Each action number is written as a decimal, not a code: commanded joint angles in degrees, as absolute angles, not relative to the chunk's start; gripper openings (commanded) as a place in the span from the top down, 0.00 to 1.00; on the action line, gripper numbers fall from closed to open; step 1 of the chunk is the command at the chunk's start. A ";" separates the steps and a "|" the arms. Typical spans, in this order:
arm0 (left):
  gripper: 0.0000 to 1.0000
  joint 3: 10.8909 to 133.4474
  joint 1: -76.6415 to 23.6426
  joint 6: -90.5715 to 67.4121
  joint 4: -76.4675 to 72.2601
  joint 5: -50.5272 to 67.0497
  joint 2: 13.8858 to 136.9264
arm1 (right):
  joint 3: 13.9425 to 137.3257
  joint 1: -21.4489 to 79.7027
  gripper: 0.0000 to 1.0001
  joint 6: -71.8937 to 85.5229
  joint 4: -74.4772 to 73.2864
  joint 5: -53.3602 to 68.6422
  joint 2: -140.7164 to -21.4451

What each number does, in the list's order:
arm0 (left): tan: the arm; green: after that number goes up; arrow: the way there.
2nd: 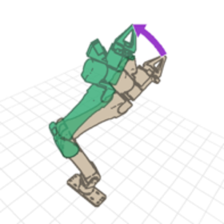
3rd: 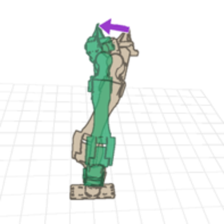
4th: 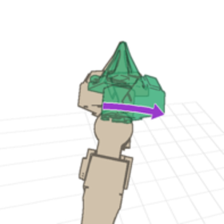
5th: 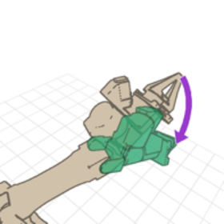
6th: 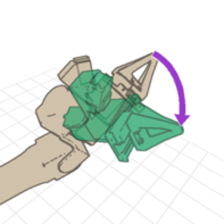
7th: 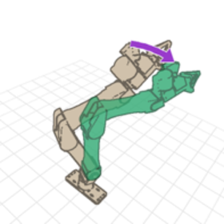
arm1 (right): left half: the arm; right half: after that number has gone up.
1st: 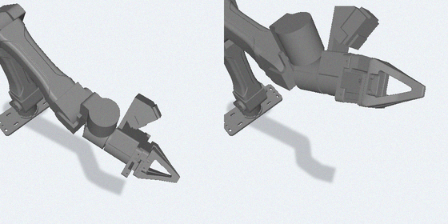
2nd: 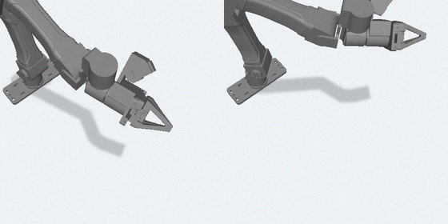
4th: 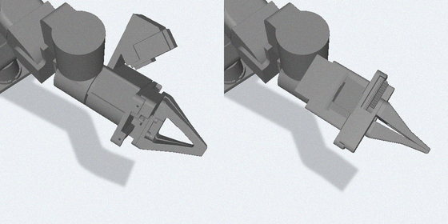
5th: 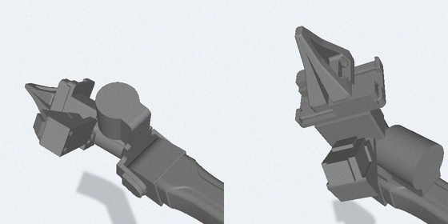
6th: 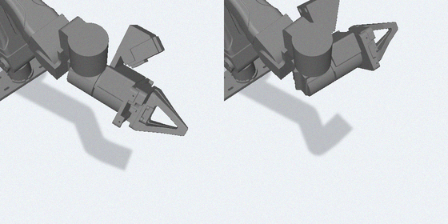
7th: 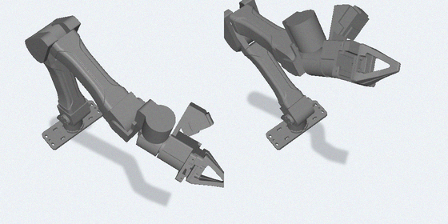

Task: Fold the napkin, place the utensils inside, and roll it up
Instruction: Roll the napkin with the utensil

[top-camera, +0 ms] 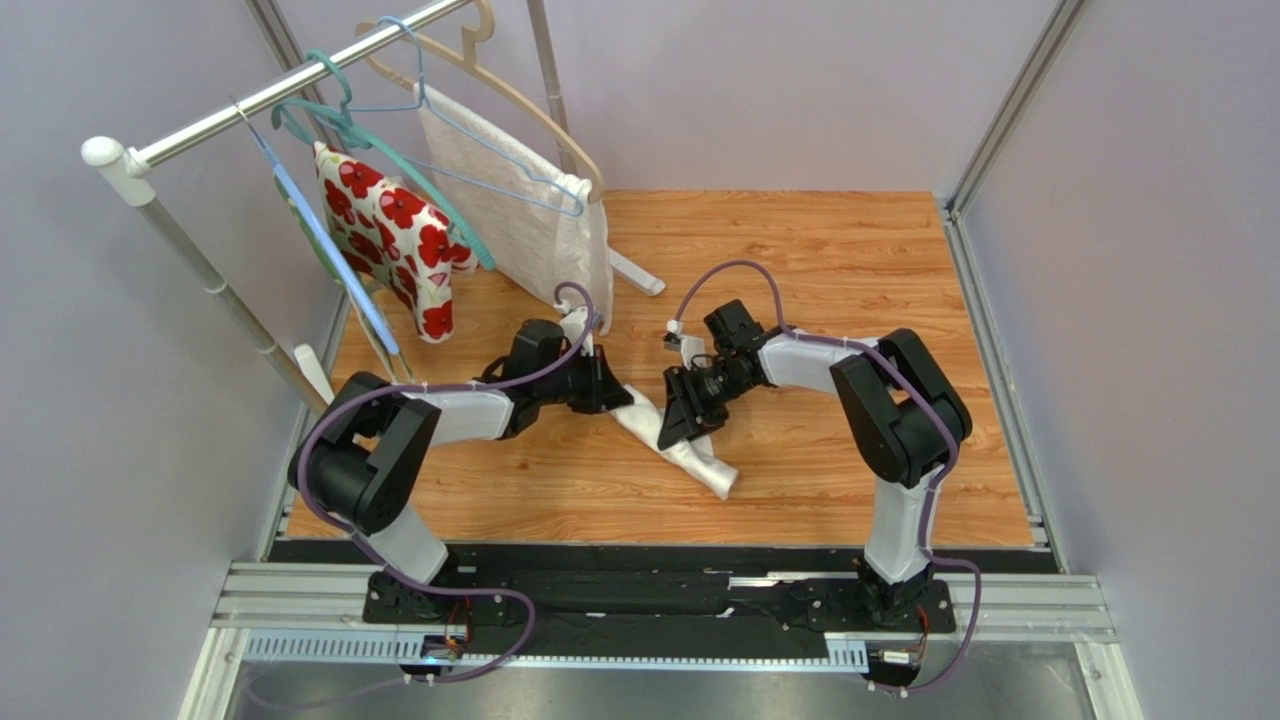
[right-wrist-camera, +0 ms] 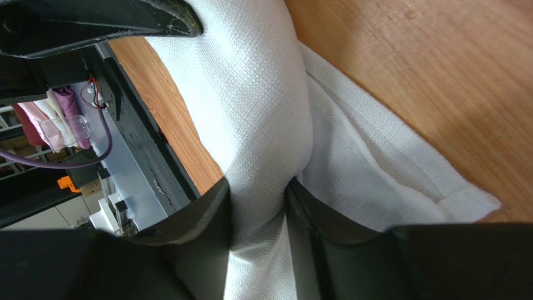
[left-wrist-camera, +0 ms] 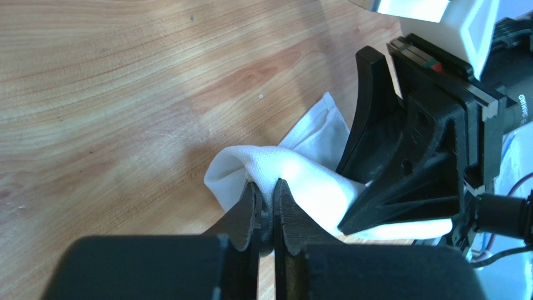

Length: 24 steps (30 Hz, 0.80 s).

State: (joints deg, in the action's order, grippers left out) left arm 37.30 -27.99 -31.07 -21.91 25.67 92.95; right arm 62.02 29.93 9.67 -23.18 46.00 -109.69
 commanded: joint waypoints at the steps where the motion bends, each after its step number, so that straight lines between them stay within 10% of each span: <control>1: 1.00 41.65 -27.77 -29.62 -16.45 24.52 95.44 | 64.24 29.36 0.51 8.09 -26.01 41.49 -108.03; 5: 1.00 45.43 -27.77 -29.18 -10.12 23.55 97.90 | 66.27 29.27 0.38 7.56 -28.56 36.67 -101.71; 24: 1.00 57.92 -27.60 -29.27 5.36 26.01 106.79 | 56.52 50.70 0.37 2.90 -23.47 0.19 -82.44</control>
